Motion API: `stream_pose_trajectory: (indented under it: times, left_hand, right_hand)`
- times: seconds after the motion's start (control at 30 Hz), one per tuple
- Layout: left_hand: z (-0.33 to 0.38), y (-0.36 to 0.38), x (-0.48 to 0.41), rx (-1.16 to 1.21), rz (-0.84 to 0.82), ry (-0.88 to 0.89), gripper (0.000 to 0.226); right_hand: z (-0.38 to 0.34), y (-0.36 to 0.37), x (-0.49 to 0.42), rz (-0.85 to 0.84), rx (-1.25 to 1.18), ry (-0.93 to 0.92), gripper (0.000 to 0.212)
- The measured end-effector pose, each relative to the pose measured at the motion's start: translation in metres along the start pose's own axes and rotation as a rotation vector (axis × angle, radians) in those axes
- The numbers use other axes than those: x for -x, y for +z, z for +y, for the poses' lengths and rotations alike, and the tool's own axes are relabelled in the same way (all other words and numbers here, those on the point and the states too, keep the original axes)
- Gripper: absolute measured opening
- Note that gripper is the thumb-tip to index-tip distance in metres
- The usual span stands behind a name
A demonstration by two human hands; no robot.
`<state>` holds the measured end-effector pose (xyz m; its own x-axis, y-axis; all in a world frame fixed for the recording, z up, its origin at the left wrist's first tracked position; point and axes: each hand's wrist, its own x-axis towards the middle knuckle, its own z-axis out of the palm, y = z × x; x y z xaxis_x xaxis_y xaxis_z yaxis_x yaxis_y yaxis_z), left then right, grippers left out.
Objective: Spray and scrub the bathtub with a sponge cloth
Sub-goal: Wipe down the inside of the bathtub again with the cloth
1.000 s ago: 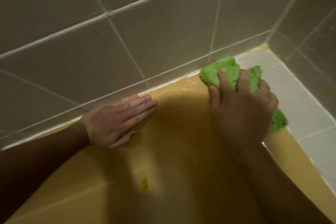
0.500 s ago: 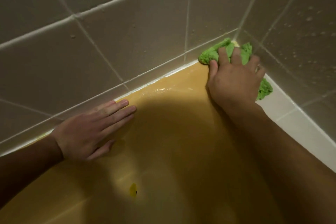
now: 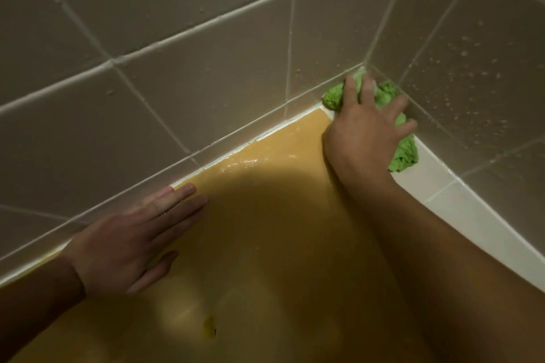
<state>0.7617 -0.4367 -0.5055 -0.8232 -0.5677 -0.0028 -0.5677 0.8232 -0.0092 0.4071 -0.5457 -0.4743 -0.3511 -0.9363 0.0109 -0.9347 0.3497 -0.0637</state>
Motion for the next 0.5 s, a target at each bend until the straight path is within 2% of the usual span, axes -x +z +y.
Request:
stream_pose_trajectory:
  times: [0.17, 0.3, 0.43, 0.5]
  left_hand:
    - [-0.001, 0.0, -0.001, 0.009, 0.021, 0.012, 0.07]
    - [0.0, 0.0, -0.001, 0.013, 0.026, 0.016, 0.069]
    - [-0.001, 0.001, -0.001, -0.005, 0.003, 0.021, 0.07]
    - [-0.001, 0.0, -0.002, -0.018, -0.002, 0.024, 0.071]
  right_hand:
    - [-0.001, -0.003, -0.011, -0.021, -0.02, -0.019, 0.062]
    - [0.01, -0.014, -0.016, -0.034, -0.176, -0.077, 0.046]
    - [0.015, -0.019, 0.018, -0.096, -0.272, -0.373, 0.038]
    - [0.014, -0.01, 0.036, -0.064, -0.2, -0.411, 0.041]
